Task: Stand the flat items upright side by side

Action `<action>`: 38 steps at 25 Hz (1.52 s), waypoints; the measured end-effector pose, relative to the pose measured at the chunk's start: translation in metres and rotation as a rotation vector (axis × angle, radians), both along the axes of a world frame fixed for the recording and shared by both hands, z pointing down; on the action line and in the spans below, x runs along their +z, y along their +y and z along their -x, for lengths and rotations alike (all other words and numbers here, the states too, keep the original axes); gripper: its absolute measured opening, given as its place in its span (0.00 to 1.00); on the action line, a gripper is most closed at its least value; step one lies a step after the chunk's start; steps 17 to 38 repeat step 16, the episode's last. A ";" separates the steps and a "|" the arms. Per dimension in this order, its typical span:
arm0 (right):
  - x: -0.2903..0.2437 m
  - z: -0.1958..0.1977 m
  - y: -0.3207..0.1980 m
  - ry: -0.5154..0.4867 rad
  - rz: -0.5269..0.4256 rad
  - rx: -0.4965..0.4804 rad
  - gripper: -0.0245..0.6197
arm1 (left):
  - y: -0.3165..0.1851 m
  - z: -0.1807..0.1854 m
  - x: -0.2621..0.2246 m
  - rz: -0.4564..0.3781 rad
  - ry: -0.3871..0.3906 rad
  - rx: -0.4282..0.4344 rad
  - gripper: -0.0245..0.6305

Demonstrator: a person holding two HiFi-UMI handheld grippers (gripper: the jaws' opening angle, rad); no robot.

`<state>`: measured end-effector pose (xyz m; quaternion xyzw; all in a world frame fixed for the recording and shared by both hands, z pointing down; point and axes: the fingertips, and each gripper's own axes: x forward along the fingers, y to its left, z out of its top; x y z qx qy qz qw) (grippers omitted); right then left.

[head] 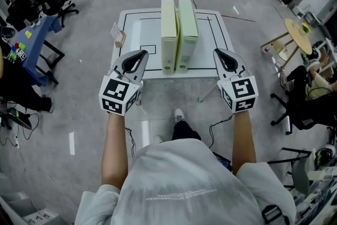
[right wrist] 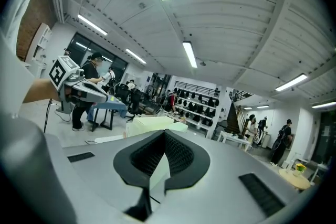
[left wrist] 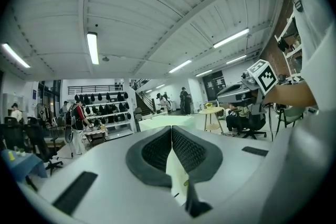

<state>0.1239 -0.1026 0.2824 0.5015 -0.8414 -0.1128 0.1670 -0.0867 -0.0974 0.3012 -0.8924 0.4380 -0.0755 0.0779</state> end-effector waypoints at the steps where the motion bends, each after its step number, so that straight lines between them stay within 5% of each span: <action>1: 0.001 0.000 0.000 0.002 0.000 0.000 0.08 | 0.000 0.000 0.001 0.004 0.004 0.001 0.07; 11: 0.019 0.003 -0.007 0.012 0.029 -0.016 0.08 | -0.002 -0.006 0.018 0.057 0.041 0.006 0.07; 16: 0.029 0.006 -0.018 0.036 0.045 -0.029 0.08 | -0.011 -0.004 0.028 0.099 0.142 -0.020 0.07; 38: 0.029 0.006 -0.018 0.036 0.045 -0.029 0.08 | -0.011 -0.004 0.028 0.099 0.142 -0.020 0.07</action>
